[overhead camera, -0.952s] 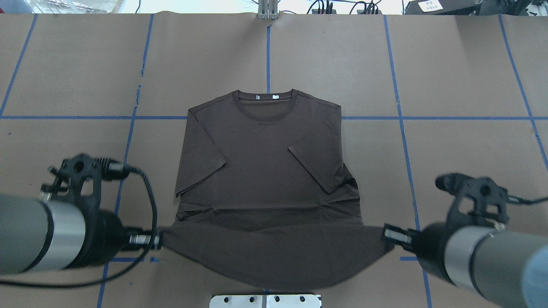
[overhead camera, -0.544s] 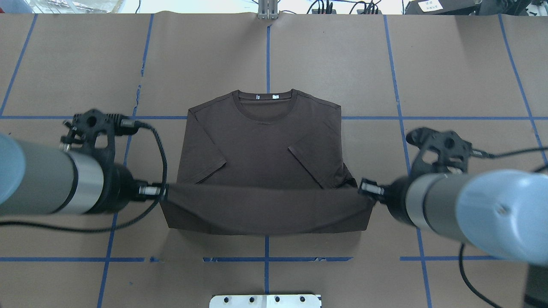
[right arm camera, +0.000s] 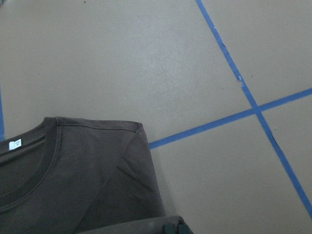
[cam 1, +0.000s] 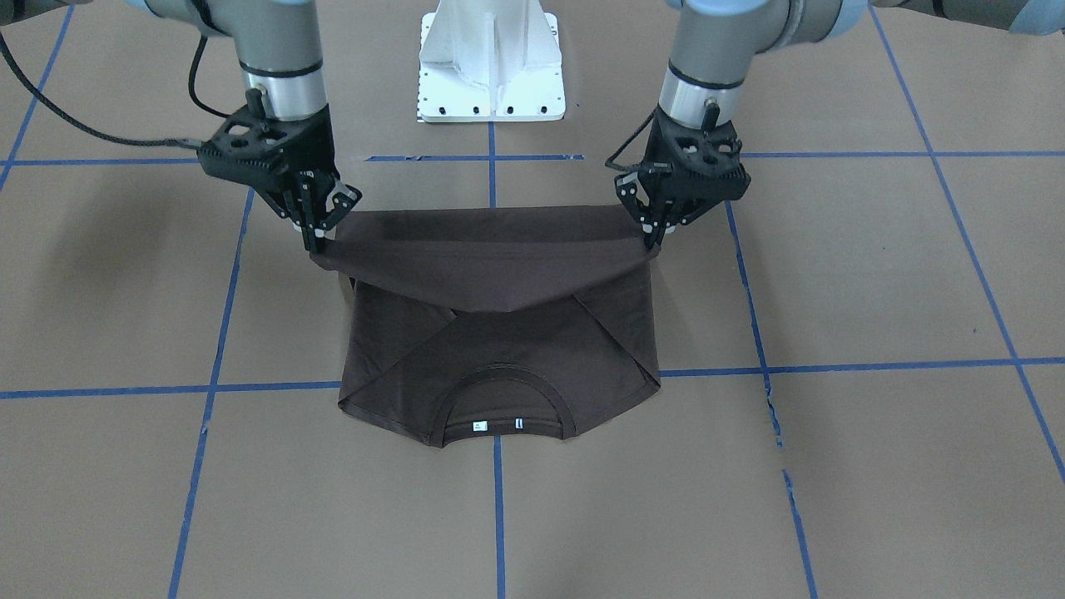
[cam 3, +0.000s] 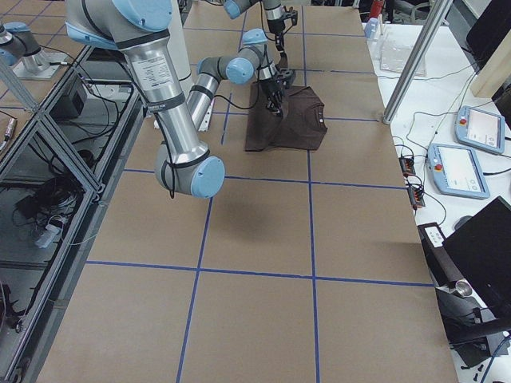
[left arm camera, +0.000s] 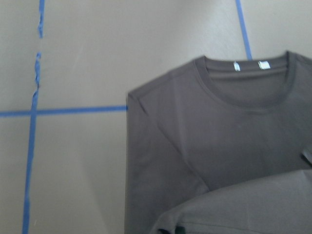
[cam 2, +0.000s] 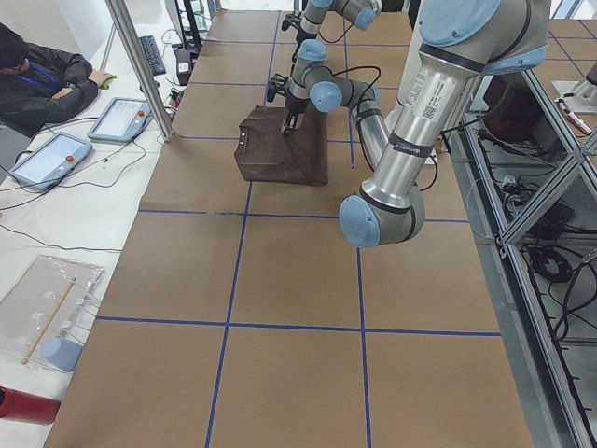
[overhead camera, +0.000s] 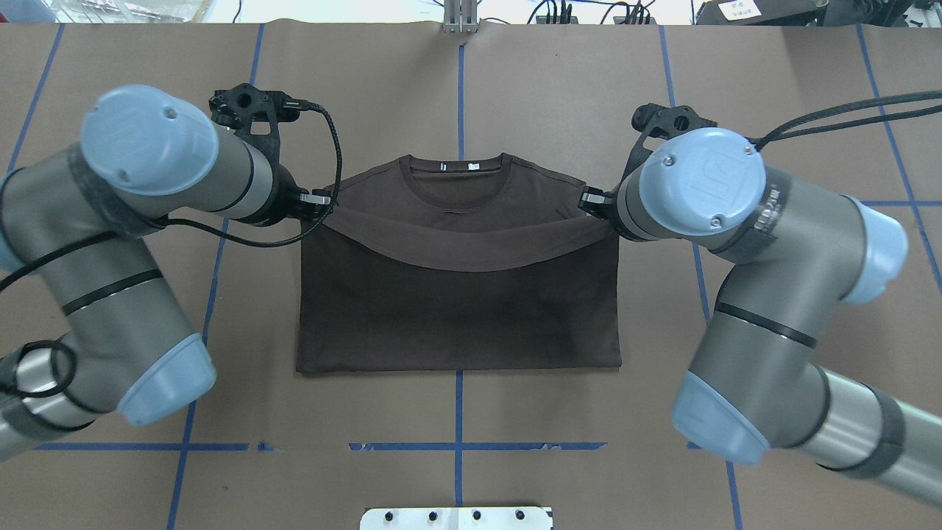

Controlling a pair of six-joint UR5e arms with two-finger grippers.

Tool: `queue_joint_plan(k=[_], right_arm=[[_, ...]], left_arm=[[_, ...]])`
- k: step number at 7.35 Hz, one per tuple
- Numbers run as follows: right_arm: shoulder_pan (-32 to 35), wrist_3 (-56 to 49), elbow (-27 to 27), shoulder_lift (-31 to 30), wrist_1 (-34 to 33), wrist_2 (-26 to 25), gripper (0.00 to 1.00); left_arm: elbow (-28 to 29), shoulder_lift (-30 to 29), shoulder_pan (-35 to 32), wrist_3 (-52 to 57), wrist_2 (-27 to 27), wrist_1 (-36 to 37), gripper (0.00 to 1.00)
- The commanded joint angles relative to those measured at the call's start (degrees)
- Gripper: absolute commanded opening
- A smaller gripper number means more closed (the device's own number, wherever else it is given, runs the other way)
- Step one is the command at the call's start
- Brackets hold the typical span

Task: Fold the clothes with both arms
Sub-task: 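Lift the hem with both grippers and fold it toward the collar, then lay the held hem down just below the collar with both grippers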

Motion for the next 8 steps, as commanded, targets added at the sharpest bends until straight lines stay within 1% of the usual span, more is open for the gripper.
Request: queue_joint_plan(k=[1,2,3,4,8], right_arm=[[1.1,-0.4,-15.5,2.7,12.9,-0.1,0.0],[1.1,-0.7,-19.9,3.1,16.6,-0.2,0.0],[1.2,-1.8,-22.2,3.1,18.4,-0.3,0.0],[1.2,-2.1,-22.6,3.0,18.5,-0.3,0.0],[1.4,-2.2,-22.8,2.8,18.5,-0.3,0.0]], left_arm=[[12.1,-0.9,-0.9,0.3,0.5,-10.8,0.0],[15.2,-2.0,-0.9,0.3,1.2,-12.7,0.0],[18.4,-2.3,-0.9,0.3,1.5,-14.6,0.0],[20.2,-2.4,-0.9,0.3,1.5,-16.7,0.0],[20.7,-2.4,-0.8,0.3,1.5,-16.9,0.0]])
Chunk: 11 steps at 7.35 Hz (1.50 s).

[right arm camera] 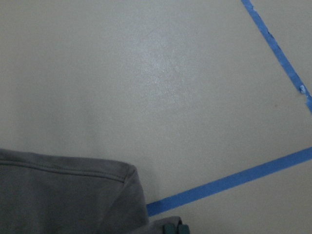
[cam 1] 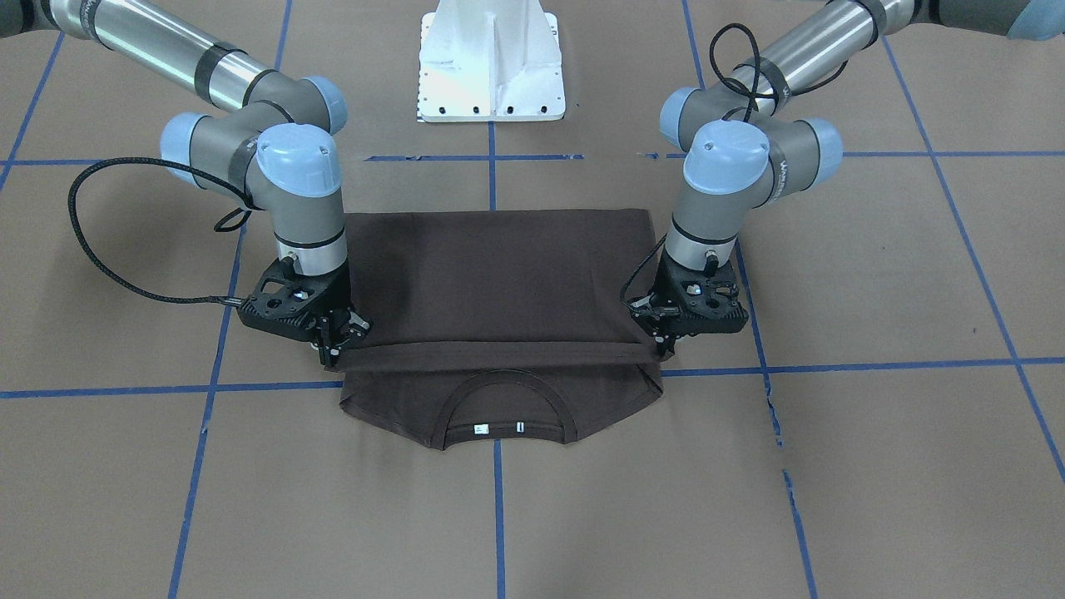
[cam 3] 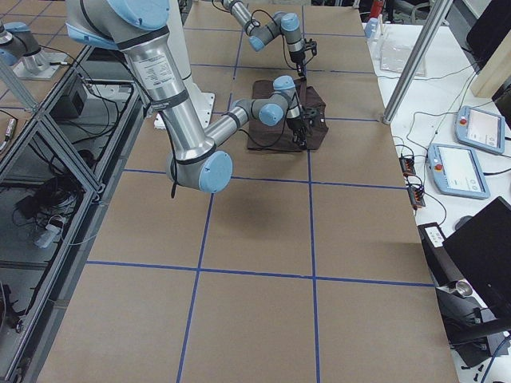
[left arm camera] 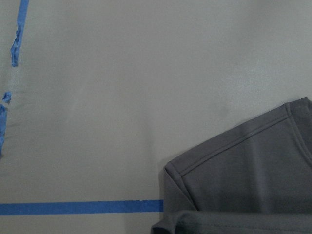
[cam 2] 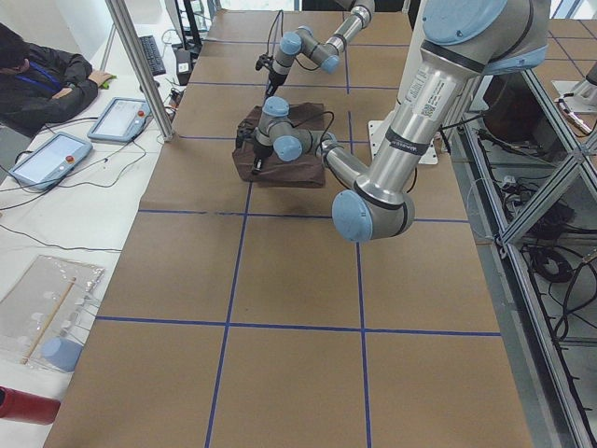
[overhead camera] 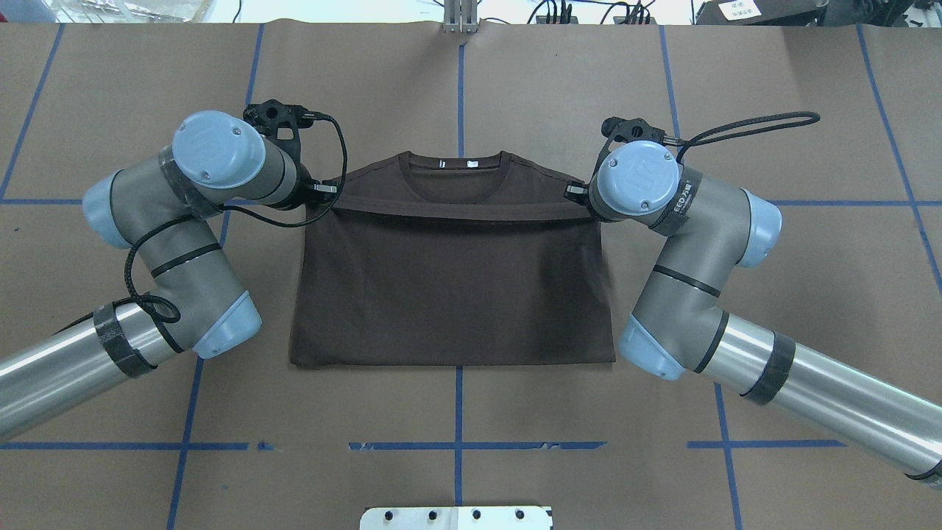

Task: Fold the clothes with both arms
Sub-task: 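Lay the held hem down just below the collar with both grippers, then release the left gripper and move it to the folded edge nearest the robot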

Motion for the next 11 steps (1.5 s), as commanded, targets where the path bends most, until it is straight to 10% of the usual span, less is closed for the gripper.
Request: queue_joint_plan(k=[1,2,10,11], right_arm=[[-0.1,-0.3,-1.4,-0.2,0.2,-0.5,0.99],[-0.2,-1.2,-2.0,0.1,0.1,-0.5,1.0],[2.0,-15.1,14.3,-6.7,0.0,7.0,1.0],[2.0,-15.1,14.2,-6.8,0.0,7.0,1.0]], left_arm=[[0.1,0.1,0.0,0.6,0.0,-0.1,0.56],[-0.4,0.2,0.0,4.3,-0.1,-0.5,1.0],[-23.1,18.4,10.3,-3.4,0.0,-2.0,1.0],[-23.2,19.0,12.2,-6.4,0.3,-2.0,0.85]])
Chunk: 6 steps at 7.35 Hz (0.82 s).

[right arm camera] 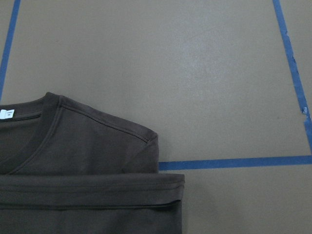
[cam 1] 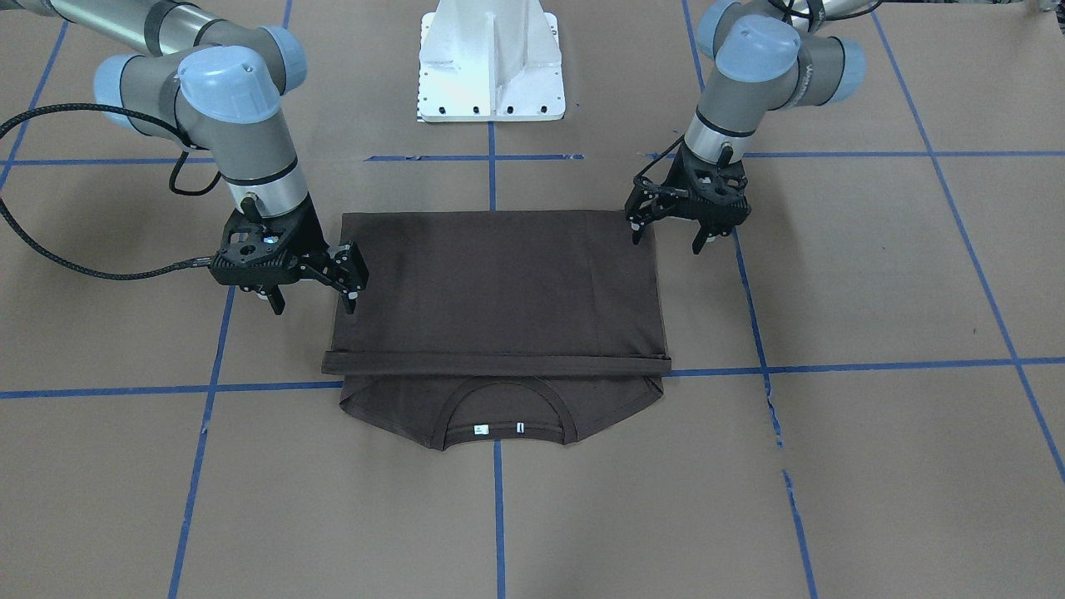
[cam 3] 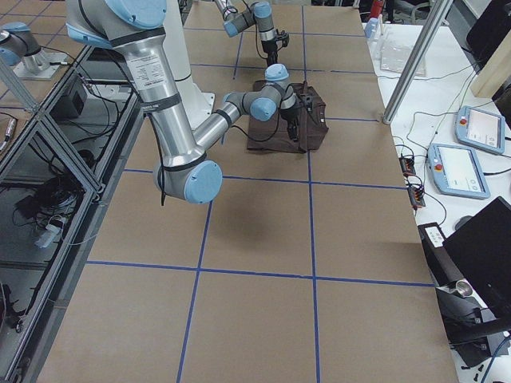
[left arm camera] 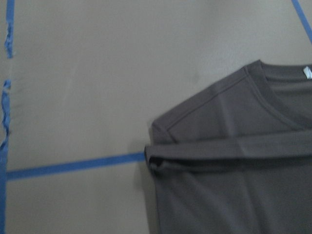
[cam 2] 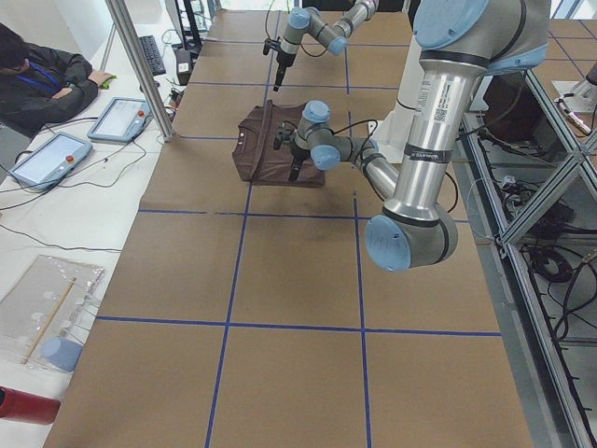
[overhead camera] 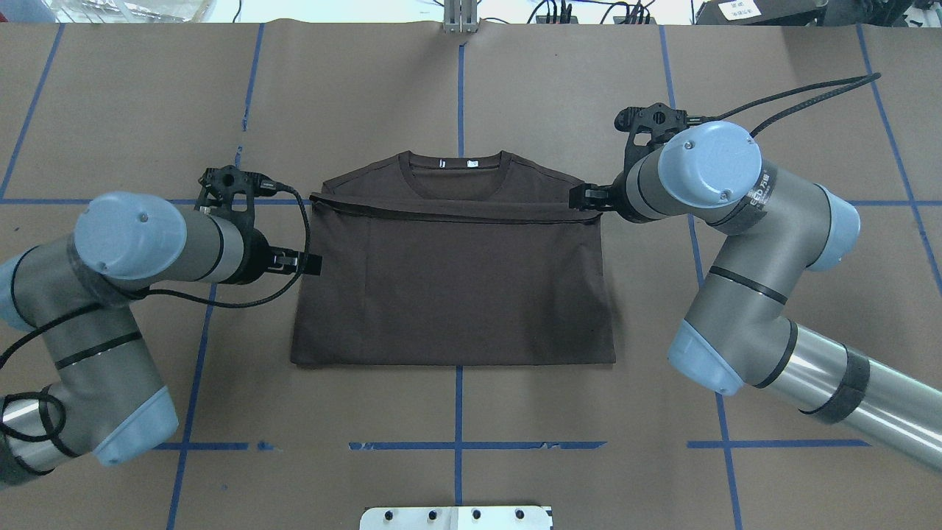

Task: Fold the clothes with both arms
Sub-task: 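Release the left gripper and move it to the folded edge nearest the robot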

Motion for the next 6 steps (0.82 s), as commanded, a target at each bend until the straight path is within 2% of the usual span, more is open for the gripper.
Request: queue_joint_plan(k=[1,2,6], right_arm=[[0.0,0.0,0.2,-0.2,0.1,0.1,1.0],[0.0,-0.1,0.1,-0.2,0.0,0.1,1.0],[0.0,-0.1,0.1,-0.2,0.0,0.0,1.0]], left_arm=[[-1.2,1.7,5.0,-7.5,2.8,-0.2,0.66],[-0.7,1.7,6.3,-8.8,3.1,-0.2,0.58],[0.2,1.7,7.8,-8.9,3.7,-0.1,0.57]])
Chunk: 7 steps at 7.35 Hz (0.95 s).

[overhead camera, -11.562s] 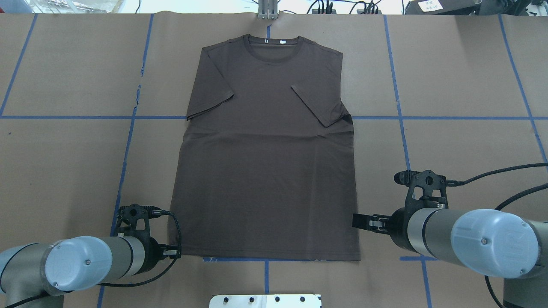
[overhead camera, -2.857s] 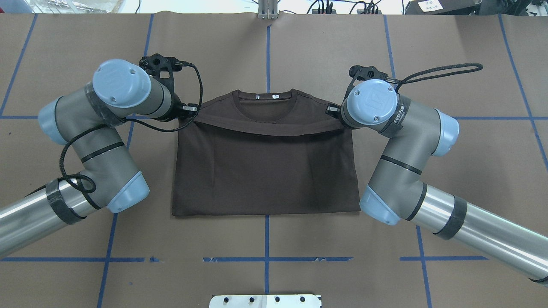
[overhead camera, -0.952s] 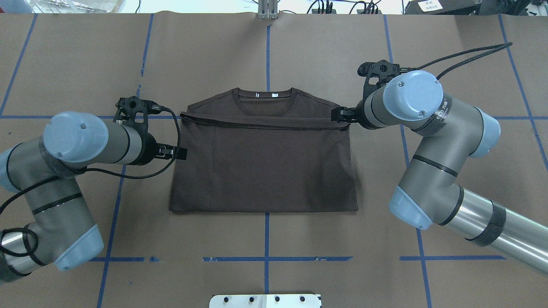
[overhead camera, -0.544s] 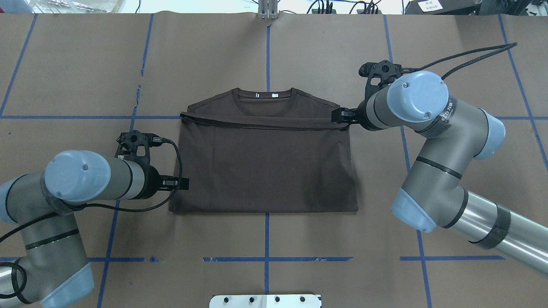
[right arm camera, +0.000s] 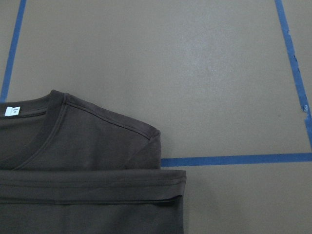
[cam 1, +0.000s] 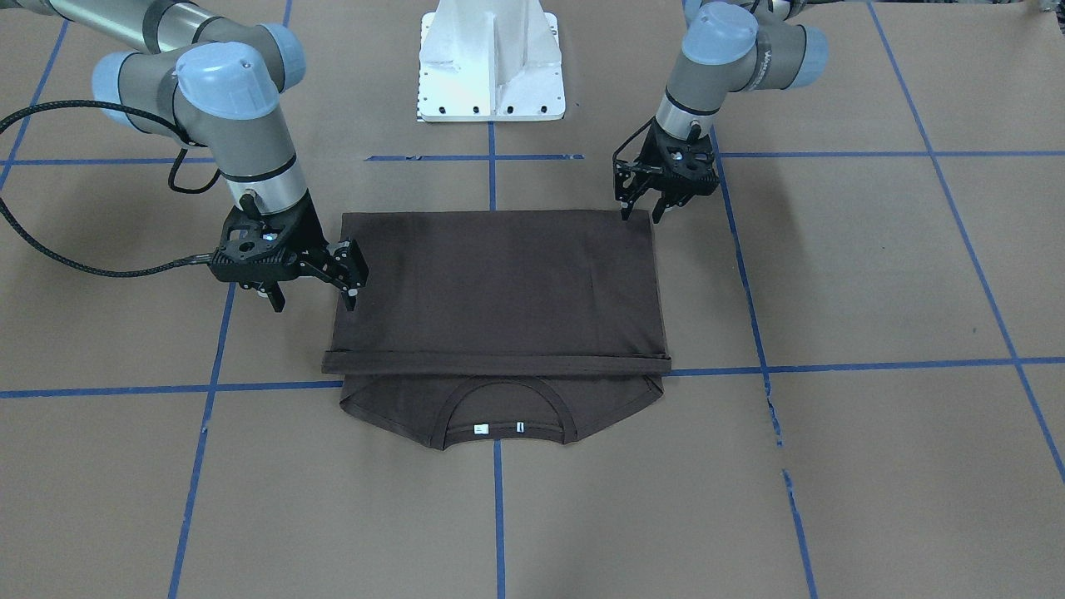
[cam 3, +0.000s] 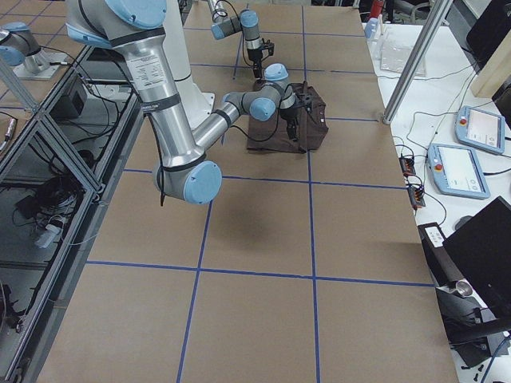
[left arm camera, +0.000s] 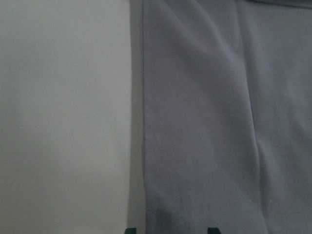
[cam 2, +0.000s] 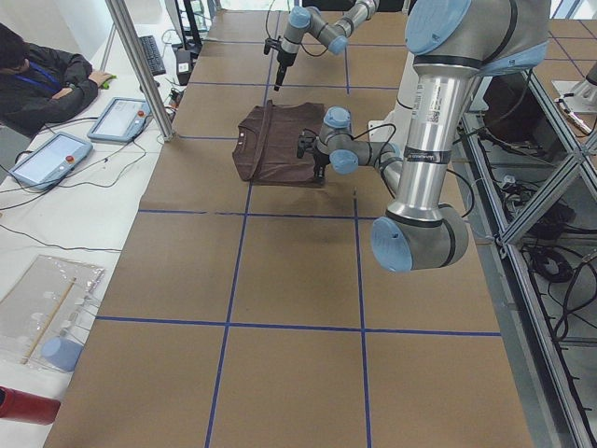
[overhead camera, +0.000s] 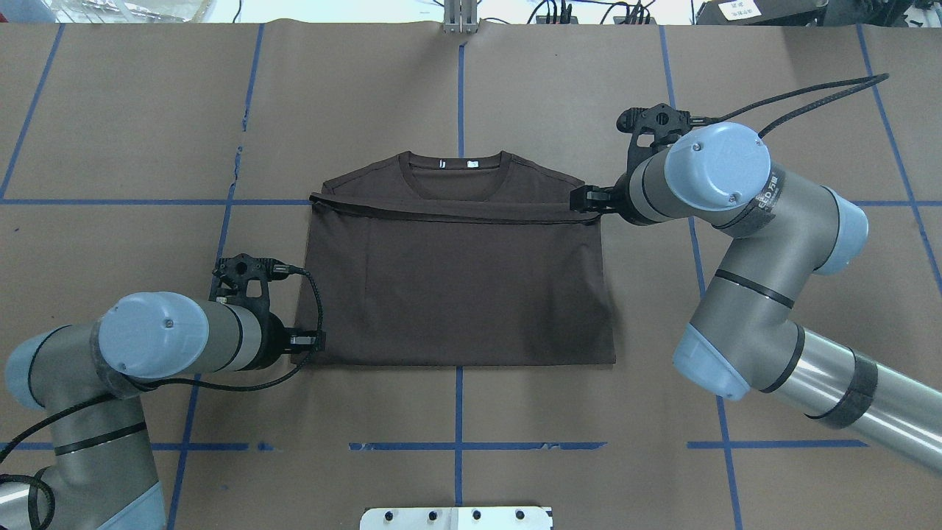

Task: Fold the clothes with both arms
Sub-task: 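Release the left gripper and move it to the folded edge nearest the robot, then drag the near corner with the left gripper away from the robot, rotating the shirt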

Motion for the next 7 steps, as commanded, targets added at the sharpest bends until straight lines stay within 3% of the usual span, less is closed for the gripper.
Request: queue_joint_plan(k=[1,7], right_arm=[[0.0,0.0,-0.1,0.0,0.0,-0.1,1.0],[-0.1,0.0,-0.2,0.0,0.0,0.0,1.0]], left_arm=[[0.5,0.1,0.3,0.0,0.2,0.0,0.57],[1.1,0.0,2.1,-1.3,0.6,0.0,0.48]])
